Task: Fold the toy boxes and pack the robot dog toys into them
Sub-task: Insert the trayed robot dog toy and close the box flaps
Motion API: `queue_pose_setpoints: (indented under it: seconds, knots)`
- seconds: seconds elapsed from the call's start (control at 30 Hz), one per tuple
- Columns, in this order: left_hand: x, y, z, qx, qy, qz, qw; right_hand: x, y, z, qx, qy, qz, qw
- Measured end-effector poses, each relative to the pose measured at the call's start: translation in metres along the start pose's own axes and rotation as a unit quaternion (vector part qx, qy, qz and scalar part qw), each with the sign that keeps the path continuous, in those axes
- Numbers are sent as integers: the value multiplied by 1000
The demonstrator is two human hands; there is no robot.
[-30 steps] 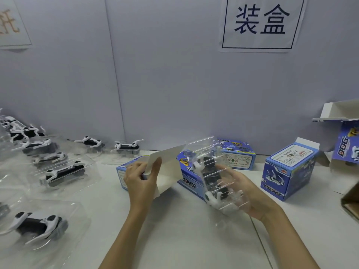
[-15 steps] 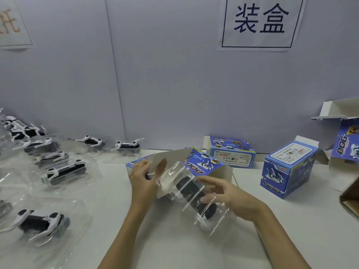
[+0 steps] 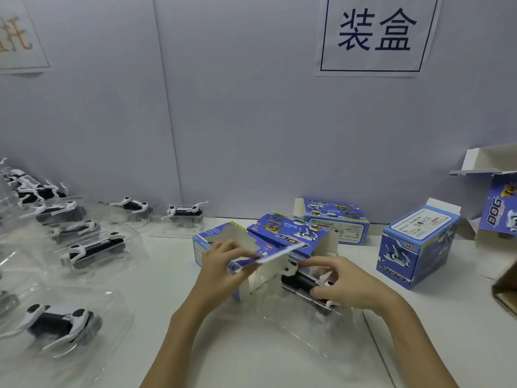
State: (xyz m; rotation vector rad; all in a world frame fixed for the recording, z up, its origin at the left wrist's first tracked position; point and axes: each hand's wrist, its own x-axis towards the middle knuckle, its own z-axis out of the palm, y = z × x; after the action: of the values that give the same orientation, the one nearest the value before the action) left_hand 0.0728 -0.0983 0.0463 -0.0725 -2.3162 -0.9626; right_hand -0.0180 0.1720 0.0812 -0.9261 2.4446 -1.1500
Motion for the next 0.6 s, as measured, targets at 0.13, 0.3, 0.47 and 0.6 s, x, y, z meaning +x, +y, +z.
queue_pose_setpoints:
  seconds: [0.13, 0.3, 0.47, 0.6]
  knots:
    - [-1, 1, -1, 31, -41, 3, 999, 2, 2, 3, -57, 23, 4, 998]
    - [-3, 4, -3, 24, -91, -23, 995, 2, -4, 13, -98, 59, 15, 993]
    - [-3, 6, 2, 38, -96, -11, 995, 12, -10, 33, -76, 162, 2, 984]
    - [-4, 10, 5, 20, -104, -13, 994, 23, -9, 49, 22, 280, -52, 958]
